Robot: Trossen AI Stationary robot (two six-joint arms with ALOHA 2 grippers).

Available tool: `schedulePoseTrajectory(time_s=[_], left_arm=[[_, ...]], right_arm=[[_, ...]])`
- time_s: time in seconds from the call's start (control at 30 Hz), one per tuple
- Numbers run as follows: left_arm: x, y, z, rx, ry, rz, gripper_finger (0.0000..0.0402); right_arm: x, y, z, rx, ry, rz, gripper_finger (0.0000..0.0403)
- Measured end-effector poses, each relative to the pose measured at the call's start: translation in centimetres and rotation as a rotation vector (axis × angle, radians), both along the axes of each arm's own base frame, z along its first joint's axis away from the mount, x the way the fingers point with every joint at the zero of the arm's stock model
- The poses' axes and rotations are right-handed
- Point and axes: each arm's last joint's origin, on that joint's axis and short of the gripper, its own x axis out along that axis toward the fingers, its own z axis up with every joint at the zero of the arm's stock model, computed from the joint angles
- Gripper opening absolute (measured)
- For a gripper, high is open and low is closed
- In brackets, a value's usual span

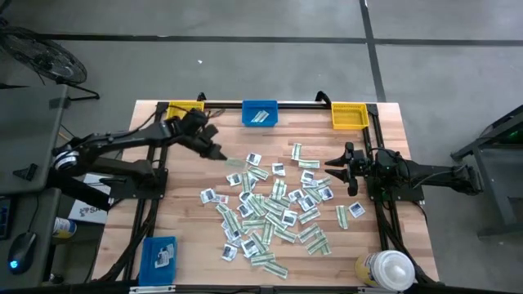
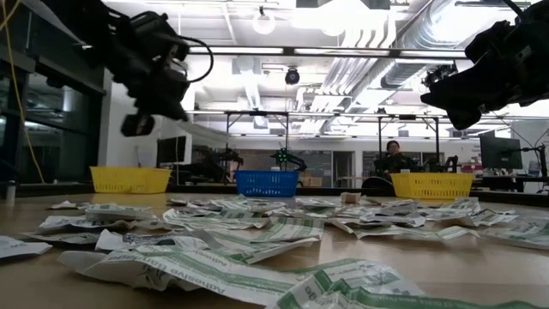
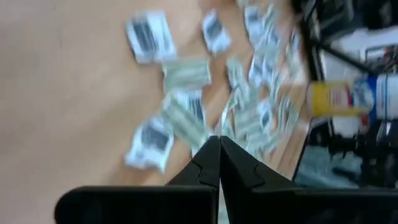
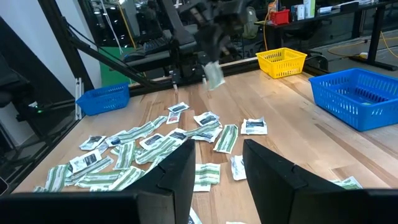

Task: Pick & Place First Aid Supplies
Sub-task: Put the green bandage pack into the top blue bin

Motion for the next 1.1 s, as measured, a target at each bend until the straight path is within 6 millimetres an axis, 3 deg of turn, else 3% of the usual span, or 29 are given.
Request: schedulePoseTrajectory(time_s=[0.27, 0.57, 0.8, 1.1], left_arm=[[1.6, 4.8, -0.5, 0.070, -0.045, 0.105, 0.0000], [6.1, 10.6, 0.8, 0.193, -0.072, 0.181, 0.0000], [9.1, 14.6, 0.3, 0.240, -0.024, 0.227, 0.0000], [10.1, 16.9, -1.0, 0.257, 0.086, 0.290, 0.0000]], right_arm=[[0.0, 0.0, 0.0, 0.000, 0.000, 0.001, 0.0129], [0.0, 0.0, 0.0, 0.000, 0.000, 0.000, 0.0129], [0.0, 0.0, 0.0, 0.000, 0.000, 0.000, 0.0129], [0.0, 0.0, 0.0, 0.000, 0.000, 0.000, 0.0129]])
